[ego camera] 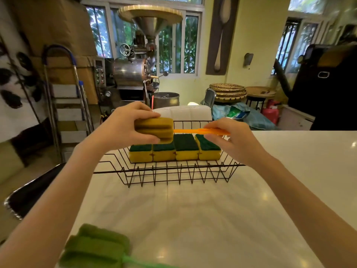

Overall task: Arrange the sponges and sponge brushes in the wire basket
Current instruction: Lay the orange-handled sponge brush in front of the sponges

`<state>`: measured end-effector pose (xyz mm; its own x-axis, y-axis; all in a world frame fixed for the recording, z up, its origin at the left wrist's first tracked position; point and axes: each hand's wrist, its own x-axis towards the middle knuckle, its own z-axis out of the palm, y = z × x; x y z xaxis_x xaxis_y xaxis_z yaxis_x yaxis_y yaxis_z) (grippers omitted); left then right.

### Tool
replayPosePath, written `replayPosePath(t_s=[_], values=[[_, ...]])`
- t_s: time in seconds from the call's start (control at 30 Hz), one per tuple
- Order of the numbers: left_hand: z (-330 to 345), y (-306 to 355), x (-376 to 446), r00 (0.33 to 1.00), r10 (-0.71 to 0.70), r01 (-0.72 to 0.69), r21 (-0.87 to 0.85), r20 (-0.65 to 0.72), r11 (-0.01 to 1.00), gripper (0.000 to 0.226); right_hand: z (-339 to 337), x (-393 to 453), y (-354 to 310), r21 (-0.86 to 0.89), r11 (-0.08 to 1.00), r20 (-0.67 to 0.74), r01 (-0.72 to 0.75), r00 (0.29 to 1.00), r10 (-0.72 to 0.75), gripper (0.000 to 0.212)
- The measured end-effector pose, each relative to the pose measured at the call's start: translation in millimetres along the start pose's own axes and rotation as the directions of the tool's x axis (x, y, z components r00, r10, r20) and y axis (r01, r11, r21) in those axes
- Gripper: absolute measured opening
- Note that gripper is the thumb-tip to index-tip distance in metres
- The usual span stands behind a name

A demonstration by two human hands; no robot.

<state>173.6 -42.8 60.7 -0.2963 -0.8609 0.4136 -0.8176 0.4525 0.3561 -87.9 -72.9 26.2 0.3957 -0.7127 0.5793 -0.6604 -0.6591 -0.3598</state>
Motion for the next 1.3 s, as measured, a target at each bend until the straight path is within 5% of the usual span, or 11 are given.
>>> replayPosePath(t_s=[0.2, 0.57, 1.0, 1.3], values=[[4.4, -32.4, 2.4, 0.984, -0.104, 0.106, -0.009, 0.145, 0.994, 0.055, 27.3, 27.3, 8.5, 0.137, 0.984, 0.214, -0.11, 0.974, 0.079, 0.009], [42.0, -57.1, 18.8, 0.902, -0.248, 0.201, 0.165, 0.353, 0.966, 0.031, 60.7, 45.3, 19.3, -0.16, 0.979, 0.565, -0.124, 0.802, 0.194, 0.008], [50.7, -69.6, 18.7, 0.854, -0.303, 0.175, 0.316, 0.423, 0.933, 0.033, 77.9, 44.2, 11.9, -0.199, 0.96, 0.73, -0.196, 0.624, 0.279, 0.03], [49.8, -63.9, 16.6, 0.8, -0.343, 0.228, 0.279, 0.492, 0.933, 0.036, 73.0, 42.5, 7.9, -0.193, 0.965, 0.753, -0.179, 0.603, 0.263, 0.035]])
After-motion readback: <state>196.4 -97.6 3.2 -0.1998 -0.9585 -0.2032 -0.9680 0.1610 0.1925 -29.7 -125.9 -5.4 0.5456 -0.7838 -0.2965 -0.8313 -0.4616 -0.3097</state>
